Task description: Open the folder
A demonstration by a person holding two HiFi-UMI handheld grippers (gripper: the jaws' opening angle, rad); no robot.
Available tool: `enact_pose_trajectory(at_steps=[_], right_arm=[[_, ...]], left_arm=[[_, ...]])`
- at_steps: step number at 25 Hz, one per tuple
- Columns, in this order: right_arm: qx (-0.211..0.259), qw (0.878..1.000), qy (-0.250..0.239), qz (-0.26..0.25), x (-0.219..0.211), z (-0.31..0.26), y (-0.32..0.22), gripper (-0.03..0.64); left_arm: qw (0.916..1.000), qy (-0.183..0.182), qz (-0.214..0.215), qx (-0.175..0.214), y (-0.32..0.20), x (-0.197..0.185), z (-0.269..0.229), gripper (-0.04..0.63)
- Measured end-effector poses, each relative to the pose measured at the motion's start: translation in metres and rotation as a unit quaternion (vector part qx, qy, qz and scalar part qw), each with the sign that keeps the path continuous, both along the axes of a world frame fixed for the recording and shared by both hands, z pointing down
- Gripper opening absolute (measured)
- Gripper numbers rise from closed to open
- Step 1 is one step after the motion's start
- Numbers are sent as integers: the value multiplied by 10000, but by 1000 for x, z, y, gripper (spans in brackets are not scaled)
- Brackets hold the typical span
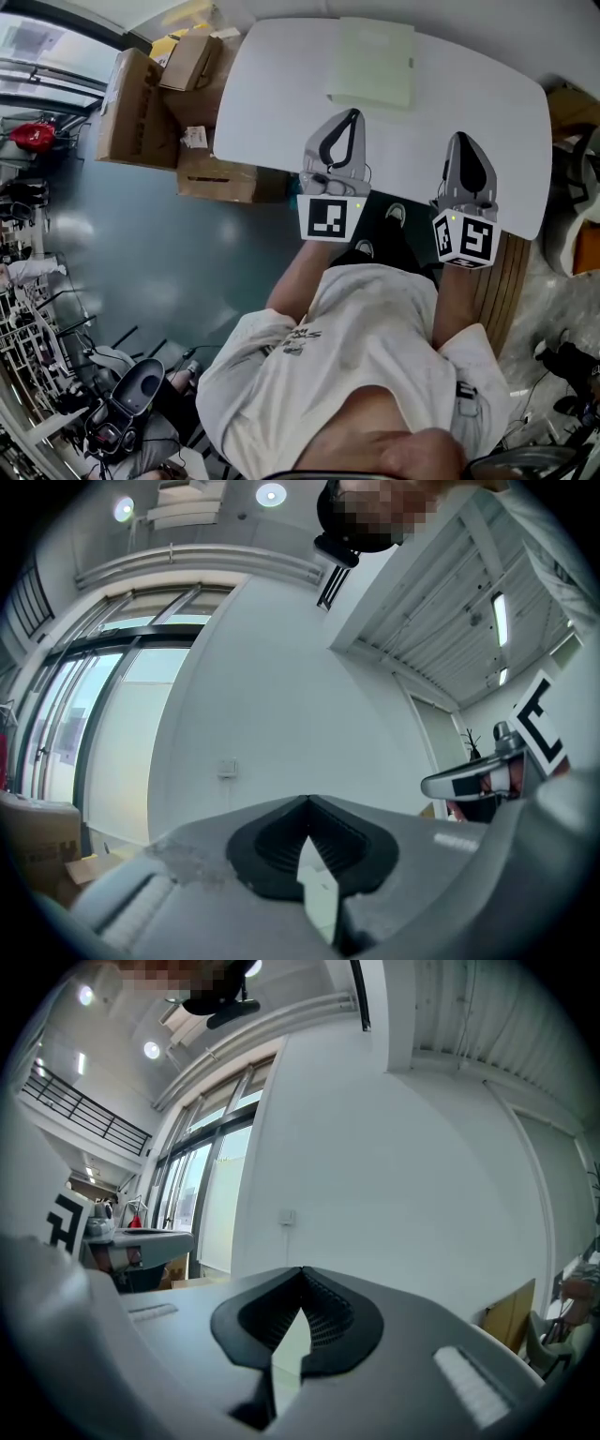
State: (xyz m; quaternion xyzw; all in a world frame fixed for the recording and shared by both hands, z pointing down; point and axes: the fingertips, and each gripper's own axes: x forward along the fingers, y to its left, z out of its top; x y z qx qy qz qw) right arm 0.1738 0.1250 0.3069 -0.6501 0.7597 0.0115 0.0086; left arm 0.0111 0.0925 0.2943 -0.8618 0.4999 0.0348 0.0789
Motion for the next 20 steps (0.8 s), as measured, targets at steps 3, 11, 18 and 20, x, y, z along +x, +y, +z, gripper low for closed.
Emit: enact_pose_trajectory(at_steps=[3,11,18,20], right_arm=[[25,10000,21,28,8,2,-16,-2],[93,9999,40,-66,30,-7,-79,-2],[124,9999,-3,-51,54,-7,-127,-2],[128,9999,-11,-39,62,-8,-140,-2]], left_arm=[[10000,-38,31,76,-15,9,0,0],[9997,-108,-16,204,-74,35,-14,1],[9995,-223,6,208,-124,60,-16,1],[9995,-223,43,216,-139,70,-19,2]])
